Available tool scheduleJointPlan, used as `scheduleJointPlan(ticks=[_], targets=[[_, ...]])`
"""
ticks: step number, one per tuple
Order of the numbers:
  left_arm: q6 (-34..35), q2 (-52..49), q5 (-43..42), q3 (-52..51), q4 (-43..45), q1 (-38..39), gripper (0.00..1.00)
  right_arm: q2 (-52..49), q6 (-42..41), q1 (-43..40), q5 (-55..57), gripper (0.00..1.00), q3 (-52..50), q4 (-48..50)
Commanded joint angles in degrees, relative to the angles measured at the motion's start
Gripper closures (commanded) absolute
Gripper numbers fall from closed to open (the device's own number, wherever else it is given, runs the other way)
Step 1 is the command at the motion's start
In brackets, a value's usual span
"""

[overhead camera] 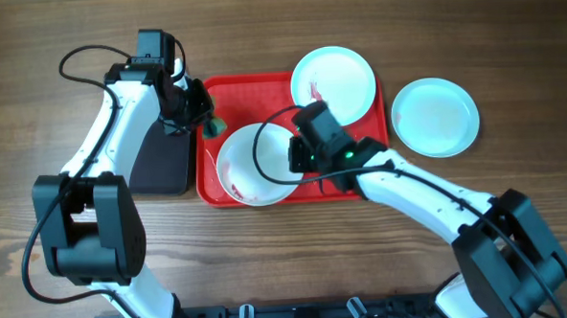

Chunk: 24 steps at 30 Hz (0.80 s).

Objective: Clean dirty plates on tray and stack at the side
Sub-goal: 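Lower the plate back onto the red tray with the right gripper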

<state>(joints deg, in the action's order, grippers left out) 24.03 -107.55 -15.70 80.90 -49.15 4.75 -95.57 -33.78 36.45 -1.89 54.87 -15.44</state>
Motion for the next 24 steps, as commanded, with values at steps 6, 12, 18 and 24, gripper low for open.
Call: scheduleJointPlan(ticks=[6,12,18,24], targets=[[-1.4,1.8,0.4,0.8,0.0,0.0,0.96,-8.6,22.1,-6.4,-13.0,0.66,0.6,6.4],[-1.4,1.8,0.4,0.8,-0.4,0.0,0.96,-14.2,22.5,-6.4,-13.3,0.67,0.7,10.3],[-1.4,1.8,1.5,0.8,-0.7,0.0,0.96,-14.7,22.4,-6.4,-13.2,0.7,0.7,14.3],[-1.3,1.8,1.5,0.8,-0.9,0.0,0.96,-14.8,10.7,-6.4,-11.1,0.96,0.7,13.0]])
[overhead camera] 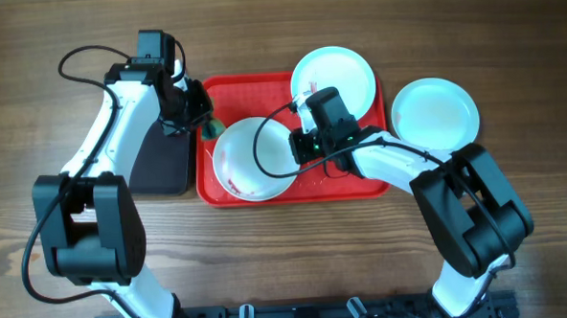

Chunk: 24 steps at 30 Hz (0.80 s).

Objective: Clean dirty plates on tray and stack at the side
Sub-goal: 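Lower the plate back onto the red tray with the right gripper, then scrub the plate again with the sponge held in the left gripper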

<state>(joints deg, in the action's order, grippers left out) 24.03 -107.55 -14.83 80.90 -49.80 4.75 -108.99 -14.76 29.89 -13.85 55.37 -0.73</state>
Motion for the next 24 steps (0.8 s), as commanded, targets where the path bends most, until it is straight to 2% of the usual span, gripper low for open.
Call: scheduleJointPlan(ticks=[1,6,11,17,24], targets=[[-1.3,1.8,0.6,0.7,-0.4,0.0,0.96,-1.4,-11.4,0.2,1.0,0.96,0.2,-2.8],[-1.4,1.8,0.6,0.7,-1.6,0.9,0.96,-1.4,-31.5,0.1,3.4,0.96,0.2,-11.6],[-1.3,1.8,2.6,0.7,-2.9,3.1,0.96,-1.1,-40.4,0.1,3.5,0.96,0.2,-15.5],[-1.3,1.8,4.5,-1.2,-3.2,7.1,0.96,-1.1,-42.0,0.1,4.4,0.96,0.2,-15.6],[-1.8,1.8,9.1,-12.0,6.1,9.9,0.96,-1.1,-38.6,0.1,4.4,0.96,0.2,-14.3]])
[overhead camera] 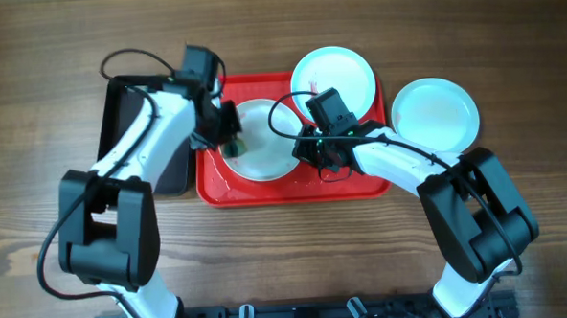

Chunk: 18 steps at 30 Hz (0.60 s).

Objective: Clean dirty plates on tray and stack at the side
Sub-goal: 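Scrub the plate again with the sponge held in the left gripper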

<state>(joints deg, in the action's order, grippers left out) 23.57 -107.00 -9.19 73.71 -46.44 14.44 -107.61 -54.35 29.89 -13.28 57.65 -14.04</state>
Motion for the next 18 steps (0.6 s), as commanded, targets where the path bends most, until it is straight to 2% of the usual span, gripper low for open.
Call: scheduleJointPlan(ticks=[1,9,18], targets=[[-2.8,1.2,3.5,-6.1,4.1,0.2,0.96,-2.4,1.4,0.1,3.8,0.96,-2.1,-0.9],[-16.1,1.2,3.6,-14.9,17.6,0.2,0.96,-2.4,1.9,0.1,3.8,0.96,-2.1,-0.2],[-17.3,1.2,10.4,-18.6,31.3,0.2,0.96,-2.5,3.3,0.2,3.8,0.96,-2.1,-0.4]])
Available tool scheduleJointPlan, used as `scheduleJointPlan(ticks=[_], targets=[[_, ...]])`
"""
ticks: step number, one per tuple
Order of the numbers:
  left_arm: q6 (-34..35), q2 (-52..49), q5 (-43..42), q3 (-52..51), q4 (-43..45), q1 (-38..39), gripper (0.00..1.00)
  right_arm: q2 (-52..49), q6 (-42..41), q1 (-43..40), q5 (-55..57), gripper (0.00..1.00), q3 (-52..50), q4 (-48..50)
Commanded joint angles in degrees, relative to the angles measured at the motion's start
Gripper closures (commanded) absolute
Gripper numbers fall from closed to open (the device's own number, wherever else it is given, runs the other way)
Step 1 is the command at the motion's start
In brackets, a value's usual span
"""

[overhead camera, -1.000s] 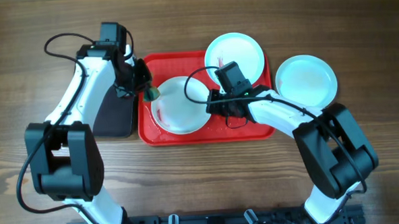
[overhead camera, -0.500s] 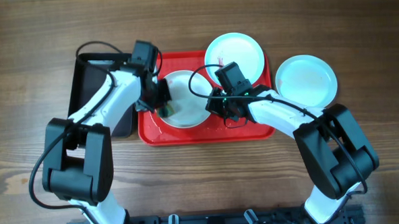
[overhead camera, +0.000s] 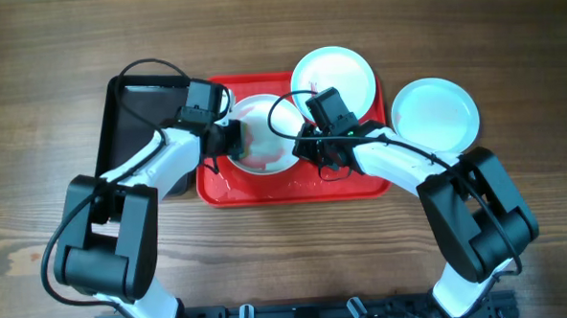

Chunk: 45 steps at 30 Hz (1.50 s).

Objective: Clean dirty plates on tray and stack at the side
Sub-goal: 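Scrub the plate again with the sponge held in the left gripper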

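Note:
A white plate [overhead camera: 268,131] with red smears lies in the middle of the red tray [overhead camera: 294,189]. My right gripper [overhead camera: 302,149] is shut on the plate's right rim. My left gripper [overhead camera: 237,142] reaches in from the left over the plate's left part, shut on a small green sponge that its fingers mostly hide. A second white plate [overhead camera: 333,78] with red streaks rests on the tray's far right corner. A clean white plate [overhead camera: 435,114] lies on the table to the right of the tray.
A black tray [overhead camera: 133,113] lies on the table left of the red tray, under my left arm. Black cables loop over both arms. Wooden tabletop surrounds the trays.
My left arm has swung lower and its gripper has shifted a little to the right, further onto the plate. The right gripper and the plate stay about where they were.
First my left gripper held the green sponge at the tray's far left corner while my right gripper held the smeared plate at the tray's near left. The plate then stood in the tray's middle with the sponge at its left rim, and now the sponge is over the plate.

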<state>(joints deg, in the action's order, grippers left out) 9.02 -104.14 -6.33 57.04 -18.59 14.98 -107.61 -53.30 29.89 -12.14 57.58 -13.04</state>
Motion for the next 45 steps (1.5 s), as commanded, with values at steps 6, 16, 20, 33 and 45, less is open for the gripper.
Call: scheduleJointPlan(ticks=[6,16,20,33,45], targets=[[-6.0,-1.6,8.6,-1.9,12.9,-0.3,0.96,-2.6,2.6,0.2,2.7,0.96,-2.0,-1.7],[-7.1,-6.3,5.6,-1.9,15.6,0.8,0.96,-2.6,2.9,0.3,2.7,0.96,-2.0,-1.4],[-7.1,-6.3,-2.4,-1.9,16.0,3.2,0.96,-2.6,3.2,0.3,2.7,0.96,-2.0,-1.3],[-0.8,-6.0,3.4,-1.9,22.6,6.4,0.96,-2.6,3.7,0.3,2.7,0.96,-2.0,-1.3],[2.3,-6.0,33.4,-1.9,4.6,6.5,0.96,-2.6,3.7,0.3,2.7,0.96,-2.0,-0.6]])
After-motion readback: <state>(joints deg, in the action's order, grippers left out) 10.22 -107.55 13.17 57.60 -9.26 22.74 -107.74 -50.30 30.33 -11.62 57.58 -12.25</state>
